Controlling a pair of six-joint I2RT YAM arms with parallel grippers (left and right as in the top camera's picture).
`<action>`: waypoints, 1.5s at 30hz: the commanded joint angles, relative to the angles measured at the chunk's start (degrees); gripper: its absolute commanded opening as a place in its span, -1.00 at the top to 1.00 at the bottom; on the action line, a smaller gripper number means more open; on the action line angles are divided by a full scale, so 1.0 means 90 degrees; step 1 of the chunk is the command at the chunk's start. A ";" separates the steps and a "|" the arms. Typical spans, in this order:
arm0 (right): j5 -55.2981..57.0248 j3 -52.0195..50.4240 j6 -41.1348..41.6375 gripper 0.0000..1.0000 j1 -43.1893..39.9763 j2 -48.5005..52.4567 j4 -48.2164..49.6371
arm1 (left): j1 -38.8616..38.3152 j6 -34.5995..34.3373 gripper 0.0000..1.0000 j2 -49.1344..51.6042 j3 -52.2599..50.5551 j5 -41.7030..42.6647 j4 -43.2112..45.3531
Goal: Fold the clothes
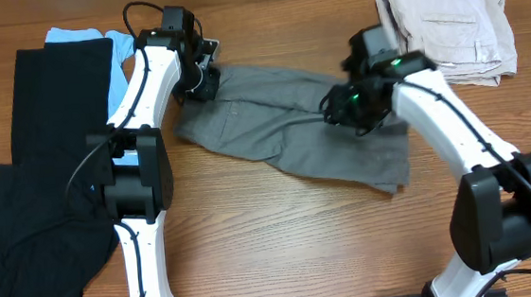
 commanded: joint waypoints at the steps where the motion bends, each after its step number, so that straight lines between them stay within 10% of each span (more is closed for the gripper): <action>1: 0.0080 -0.0369 -0.0068 0.12 0.0134 -0.0158 0.0372 | -0.0012 -0.0102 0.92 -0.0192 -0.0141 0.0051 -0.0291; 13: 0.0384 -0.0299 0.0248 0.02 -0.0554 0.0197 0.0500 | 0.0396 -0.0690 0.92 -0.0287 0.0461 -0.0529 -0.1409; 17: -0.0253 -0.0155 0.0243 -0.11 -0.1042 0.0189 -0.0002 | 0.0546 -0.0493 -0.08 -0.0304 0.1503 -0.0459 -0.2385; 20: -0.0663 -0.0155 0.0027 -0.11 -0.1217 0.0189 -0.0019 | 0.0597 -0.0374 -0.27 -0.0304 0.1792 -0.0457 -0.2778; 45: -0.0359 -0.0197 -0.0333 -0.21 -0.1122 0.0214 0.0850 | 0.0947 0.1047 -0.48 -0.0291 -0.0962 0.0486 -0.1195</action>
